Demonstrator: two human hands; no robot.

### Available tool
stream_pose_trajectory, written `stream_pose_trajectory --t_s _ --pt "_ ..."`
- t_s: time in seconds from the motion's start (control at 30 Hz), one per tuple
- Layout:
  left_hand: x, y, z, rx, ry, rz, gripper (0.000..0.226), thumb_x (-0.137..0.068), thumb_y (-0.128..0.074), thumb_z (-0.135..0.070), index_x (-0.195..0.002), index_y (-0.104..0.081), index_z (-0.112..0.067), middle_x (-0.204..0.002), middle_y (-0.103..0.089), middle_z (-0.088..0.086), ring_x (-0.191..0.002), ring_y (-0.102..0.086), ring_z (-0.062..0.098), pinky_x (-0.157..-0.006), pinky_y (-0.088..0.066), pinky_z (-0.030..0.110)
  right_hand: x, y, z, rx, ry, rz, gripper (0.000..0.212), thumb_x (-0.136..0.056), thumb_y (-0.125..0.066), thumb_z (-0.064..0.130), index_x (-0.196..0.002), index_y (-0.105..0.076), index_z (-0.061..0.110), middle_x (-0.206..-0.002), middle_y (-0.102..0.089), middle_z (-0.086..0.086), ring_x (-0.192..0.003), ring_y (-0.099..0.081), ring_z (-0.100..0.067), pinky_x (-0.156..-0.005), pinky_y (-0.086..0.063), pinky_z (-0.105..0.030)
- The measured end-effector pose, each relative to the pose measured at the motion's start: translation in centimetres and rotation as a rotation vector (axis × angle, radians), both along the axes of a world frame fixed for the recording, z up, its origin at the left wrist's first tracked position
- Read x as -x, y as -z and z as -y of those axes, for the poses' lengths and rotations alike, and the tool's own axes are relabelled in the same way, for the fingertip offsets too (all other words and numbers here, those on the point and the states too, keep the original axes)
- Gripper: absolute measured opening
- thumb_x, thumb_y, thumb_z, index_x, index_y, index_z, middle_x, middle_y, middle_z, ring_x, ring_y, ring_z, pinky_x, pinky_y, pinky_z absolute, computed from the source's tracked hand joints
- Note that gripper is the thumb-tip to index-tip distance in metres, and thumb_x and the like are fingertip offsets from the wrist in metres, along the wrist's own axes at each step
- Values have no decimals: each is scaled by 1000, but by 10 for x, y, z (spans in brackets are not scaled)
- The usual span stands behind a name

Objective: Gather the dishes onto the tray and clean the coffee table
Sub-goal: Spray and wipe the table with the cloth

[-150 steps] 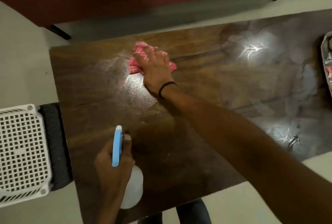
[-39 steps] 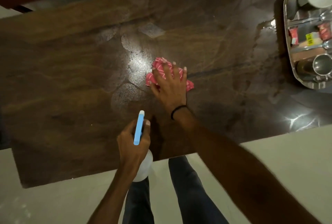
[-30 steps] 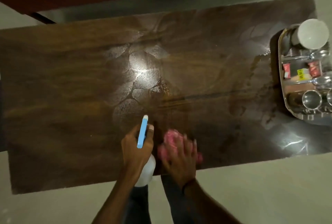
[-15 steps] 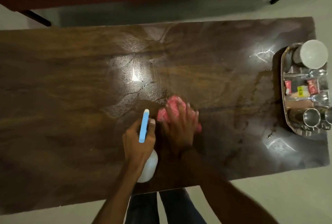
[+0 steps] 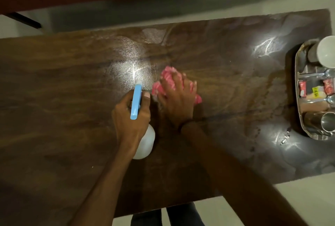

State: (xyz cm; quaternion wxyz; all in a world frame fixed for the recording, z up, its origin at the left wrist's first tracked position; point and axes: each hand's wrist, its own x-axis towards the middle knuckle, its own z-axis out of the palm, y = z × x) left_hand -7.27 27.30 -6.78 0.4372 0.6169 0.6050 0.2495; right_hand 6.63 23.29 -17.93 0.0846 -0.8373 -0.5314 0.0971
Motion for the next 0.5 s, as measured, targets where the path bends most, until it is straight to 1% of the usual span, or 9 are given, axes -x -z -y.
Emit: stream_pose_trajectory --t_s 0.07,0.1,0.13,0.2,0.27,0.3,0.37,0.47,0.5 --pt "-1 8 -5 -1 -21 -4 22 -94 -66 -30 -76 -59 -20 -55 -58 8 -45 -59 30 -48 -51 49 -27 3 -50 14 74 26 52 -97 -41 60 -144 -46 38 -157 -37 -7 -144 -29 -38 -113 -21 -67" --pt "-1 10 -6 4 -25 -7 24 -94 -66 -29 -74 -59 -18 -54 -57 9 -45 -59 30 -48 -52 49 -29 2 -52 22 108 18 53 -98 -40 59 -146 -43 38 -158 -35 -7 -145 -28 -37 -113 -21 -67" --pt "0 11 -7 13 -27 -6 25 -94 -67 -28 -73 -59 -18 -54 -57 9 -45 -58 29 -47 -52 49 -24 2 -40 14 103 3 54 -99 -39 59 -148 -40 37 -159 -33 -7 -147 -26 -36 -114 -21 -66" --pt "1 8 -10 38 -35 2 25 -95 -67 -26 -72 -59 -21 -53 -58 7 -44 -59 26 -49 -53 49 0 1 11 19 55 -32 57 -99 -35 61 -151 -38 36 -162 -27 -7 -149 -22 -35 -115 -19 -65" --pt "2 6 -14 71 -40 -7 26 -94 -67 -27 -70 -58 -24 -52 -58 4 -44 -60 23 -50 -55 50 20 -4 56 16 29 -51 58 -98 -34 63 -148 -44 36 -160 -31 -7 -147 -25 -37 -114 -19 -66" --pt "1 5 -17 76 -42 -7 26 -94 -68 -27 -69 -58 -25 -52 -58 4 -44 -60 23 -51 -55 50 19 -2 56 28 30 -59 57 -97 -37 63 -146 -47 36 -159 -34 -8 -145 -28 -38 -113 -21 -67" --pt "0 7 -22 76 -35 2 26 -93 -68 -26 -69 -58 -23 -51 -58 4 -44 -59 23 -51 -55 50 1 0 8 24 47 -57 55 -96 -40 60 -145 -47 36 -157 -36 -8 -144 -30 -38 -112 -23 -67" --pt "-1 14 -29 81 -39 0 25 -93 -69 -26 -70 -61 -20 -49 -58 4 -42 -59 22 -51 -55 47 -39 0 -97 11 91 -22 50 -98 -39 58 -143 -46 37 -156 -38 -9 -144 -30 -38 -114 -19 -67" --pt "-1 15 -31 74 -38 3 25 -93 -69 -27 -71 -62 -17 -49 -58 4 -42 -59 22 -50 -55 47 -50 -1 -116 14 106 -8 49 -99 -38 59 -142 -46 37 -156 -38 -8 -144 -29 -38 -115 -18 -66"
